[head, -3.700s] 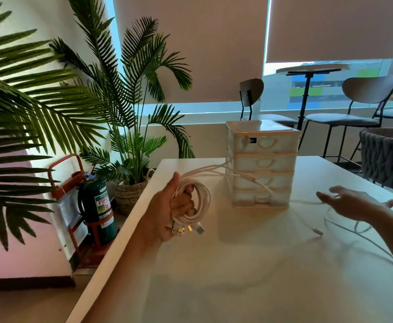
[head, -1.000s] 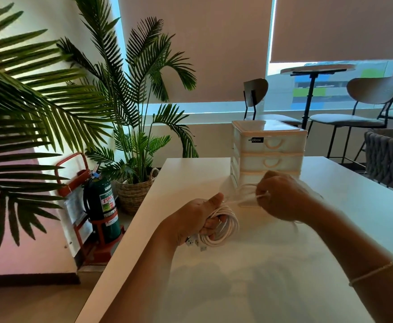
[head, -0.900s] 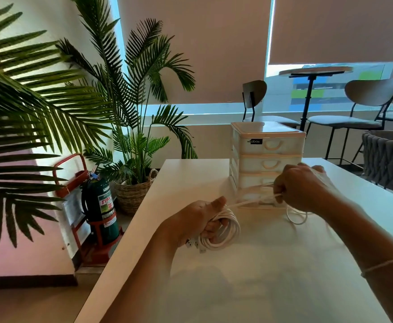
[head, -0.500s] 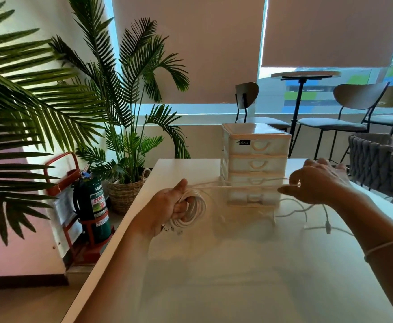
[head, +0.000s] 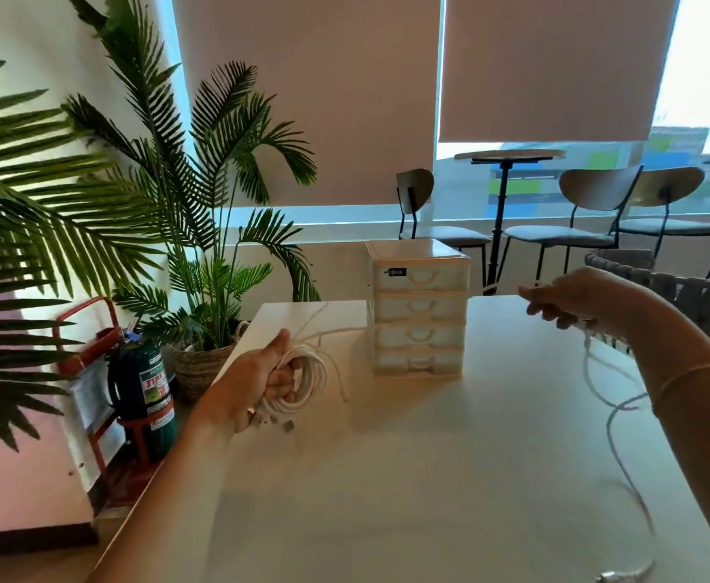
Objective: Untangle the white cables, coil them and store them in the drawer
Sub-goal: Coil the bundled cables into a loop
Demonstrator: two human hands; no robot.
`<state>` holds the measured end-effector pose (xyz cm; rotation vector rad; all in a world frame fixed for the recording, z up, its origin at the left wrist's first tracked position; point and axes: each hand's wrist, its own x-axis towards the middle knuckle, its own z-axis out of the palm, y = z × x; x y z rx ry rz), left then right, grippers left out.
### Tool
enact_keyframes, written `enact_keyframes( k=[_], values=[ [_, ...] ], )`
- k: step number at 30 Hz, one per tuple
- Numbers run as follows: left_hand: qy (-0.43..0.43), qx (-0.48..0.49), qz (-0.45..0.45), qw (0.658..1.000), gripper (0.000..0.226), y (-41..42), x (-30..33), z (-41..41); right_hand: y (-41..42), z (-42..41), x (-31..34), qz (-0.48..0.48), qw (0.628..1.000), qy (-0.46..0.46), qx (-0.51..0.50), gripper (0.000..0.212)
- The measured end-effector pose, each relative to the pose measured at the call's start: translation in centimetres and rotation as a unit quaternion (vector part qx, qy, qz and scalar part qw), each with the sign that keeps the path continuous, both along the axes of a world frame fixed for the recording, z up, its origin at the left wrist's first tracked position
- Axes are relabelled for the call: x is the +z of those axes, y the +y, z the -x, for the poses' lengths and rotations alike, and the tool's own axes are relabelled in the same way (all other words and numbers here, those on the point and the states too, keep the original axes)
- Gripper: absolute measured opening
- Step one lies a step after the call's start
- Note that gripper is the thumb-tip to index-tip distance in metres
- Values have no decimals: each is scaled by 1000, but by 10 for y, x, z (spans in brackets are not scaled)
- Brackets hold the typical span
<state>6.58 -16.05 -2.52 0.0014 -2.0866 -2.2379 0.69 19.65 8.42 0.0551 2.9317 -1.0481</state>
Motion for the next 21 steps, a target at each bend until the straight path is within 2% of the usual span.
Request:
enact_keyframes(
  k=[2, 4, 6, 8, 10, 12, 14, 16, 17, 18, 19, 20, 21],
  values=[
    [-7, -14, -1, 1000, 48, 1, 3, -4, 12, 0, -1, 43, 998, 13, 42, 25],
    [-11, -26, 0, 1000, 48, -3, 6, -10, 24, -7, 3, 58, 996, 25, 66, 21],
    [-15, -30, 6, 999, 48, -8, 10, -16, 31, -16, 5, -28, 997, 35, 62, 27],
    [-15, -43, 29, 999, 47, -9, 16, -21, 37, -10, 5, -106, 991, 84, -23, 35],
    [-10, -63, 69, 996, 48, -5, 23, -25, 47, 19, 2, -170, 969, 132, -122, 47],
    [-3, -88, 74, 993, 48, 2, 32, -29, 59, 51, -9, -242, 946, 120, -179, 60],
    [5, -106, 55, 993, 47, 4, 40, -33, 128, 152, -25, -293, 926, 93, -220, 62],
    [14, -100, 32, 994, 47, -2, 46, -39, 194, 235, -47, -311, 932, 103, -152, 91],
    [25, -84, 23, 996, 48, -9, 48, -40, 202, 241, -48, -319, 933, 118, -112, 107],
    [37, -64, 19, 997, 48, -16, 50, -40, 199, 235, -46, -324, 935, 123, -75, 110],
    [47, -46, 20, 998, 50, -22, 51, -39, 177, 207, -43, -340, 931, 118, -59, 99],
    [53, -37, 22, 998, 51, -27, 52, -37, 138, 158, -32, -362, 918, 136, -87, 79],
    [54, -36, 25, 998, 51, -29, 53, -35, 86, 86, -16, -374, 913, 156, -56, 60]
  ],
)
